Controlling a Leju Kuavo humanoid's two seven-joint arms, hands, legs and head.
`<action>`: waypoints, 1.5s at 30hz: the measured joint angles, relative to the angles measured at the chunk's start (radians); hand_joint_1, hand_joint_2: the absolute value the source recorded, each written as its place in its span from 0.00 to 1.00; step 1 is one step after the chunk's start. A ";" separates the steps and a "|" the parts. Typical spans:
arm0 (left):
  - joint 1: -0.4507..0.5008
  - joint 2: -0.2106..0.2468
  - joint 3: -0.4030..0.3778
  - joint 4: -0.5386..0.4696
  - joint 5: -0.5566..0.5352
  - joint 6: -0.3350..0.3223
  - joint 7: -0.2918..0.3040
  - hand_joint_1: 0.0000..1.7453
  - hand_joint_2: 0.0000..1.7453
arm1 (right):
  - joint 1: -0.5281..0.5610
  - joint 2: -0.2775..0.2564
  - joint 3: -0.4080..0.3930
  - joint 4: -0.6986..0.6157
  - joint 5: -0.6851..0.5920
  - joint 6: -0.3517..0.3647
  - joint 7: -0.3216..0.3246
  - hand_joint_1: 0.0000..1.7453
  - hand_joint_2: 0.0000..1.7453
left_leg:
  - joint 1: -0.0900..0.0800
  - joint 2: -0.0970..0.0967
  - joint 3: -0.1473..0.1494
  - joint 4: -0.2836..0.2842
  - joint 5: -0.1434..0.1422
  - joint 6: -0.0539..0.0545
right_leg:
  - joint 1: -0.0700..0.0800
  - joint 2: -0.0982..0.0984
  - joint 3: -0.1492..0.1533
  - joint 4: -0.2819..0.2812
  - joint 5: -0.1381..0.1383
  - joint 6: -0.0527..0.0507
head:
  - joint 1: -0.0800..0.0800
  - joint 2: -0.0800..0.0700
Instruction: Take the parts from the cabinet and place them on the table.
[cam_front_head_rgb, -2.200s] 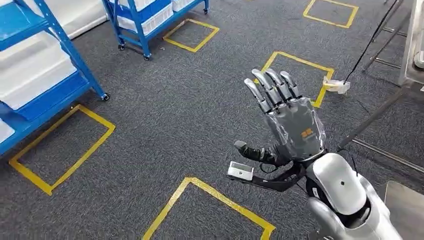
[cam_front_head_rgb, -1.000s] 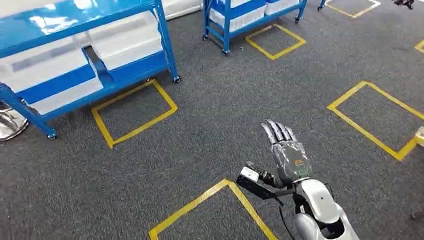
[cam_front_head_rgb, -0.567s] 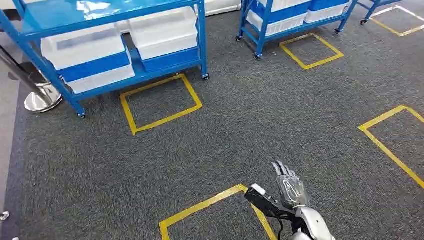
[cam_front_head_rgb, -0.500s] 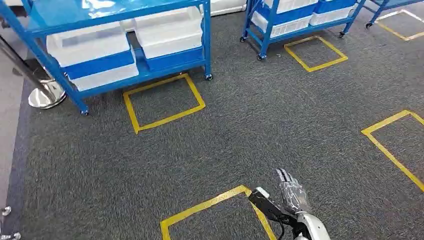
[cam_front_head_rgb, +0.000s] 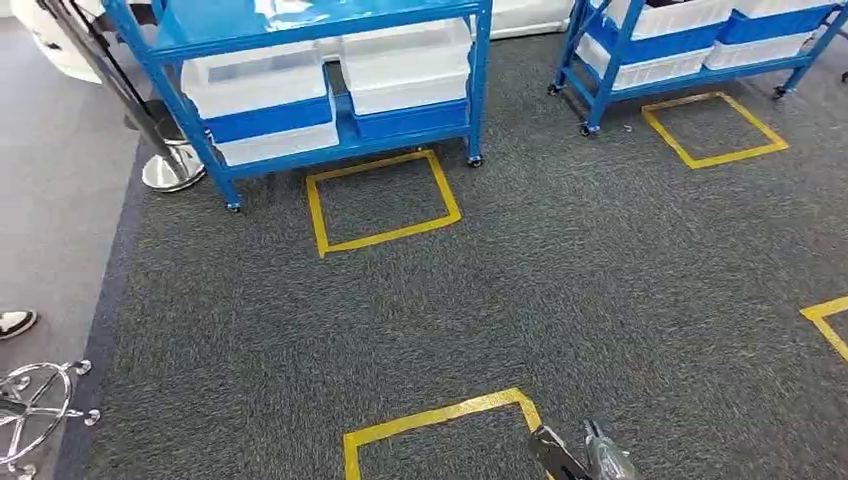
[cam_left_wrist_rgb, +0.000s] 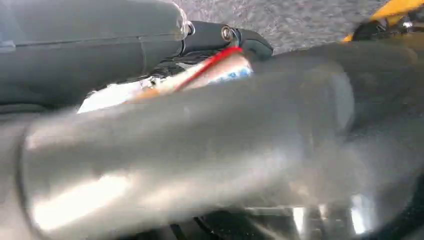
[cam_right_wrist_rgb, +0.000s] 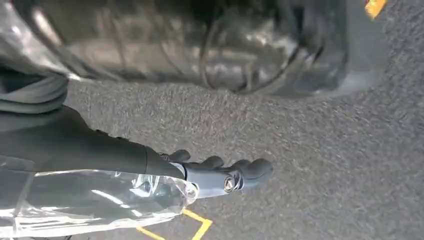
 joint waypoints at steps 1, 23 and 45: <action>-0.004 0.001 -0.001 0.000 0.006 0.003 0.000 0.00 0.00 | 0.004 0.002 -0.015 0.023 -0.003 -0.001 -0.004 0.00 0.00 | 0.002 0.013 -0.041 0.088 -0.046 -0.005 | 0.003 -0.017 0.001 0.001 -0.002 -0.003 | 0.000 0.000; -0.025 0.004 -0.032 0.002 -0.050 0.009 0.014 0.00 1.00 | 0.042 0.027 -0.509 0.475 -0.201 0.069 -0.006 0.00 0.00 | 0.009 -0.065 0.078 -0.096 0.048 0.038 | -0.009 0.053 -0.004 0.045 -0.025 0.042 | 0.004 0.000; 0.055 0.013 0.323 -0.078 -0.467 0.001 0.063 0.00 0.00 | 0.051 0.042 -0.534 0.494 -0.431 0.088 0.100 0.00 0.00 | 0.004 -0.083 0.082 -0.109 0.049 0.034 | 0.001 0.043 0.000 0.030 -0.028 0.009 | 0.008 0.000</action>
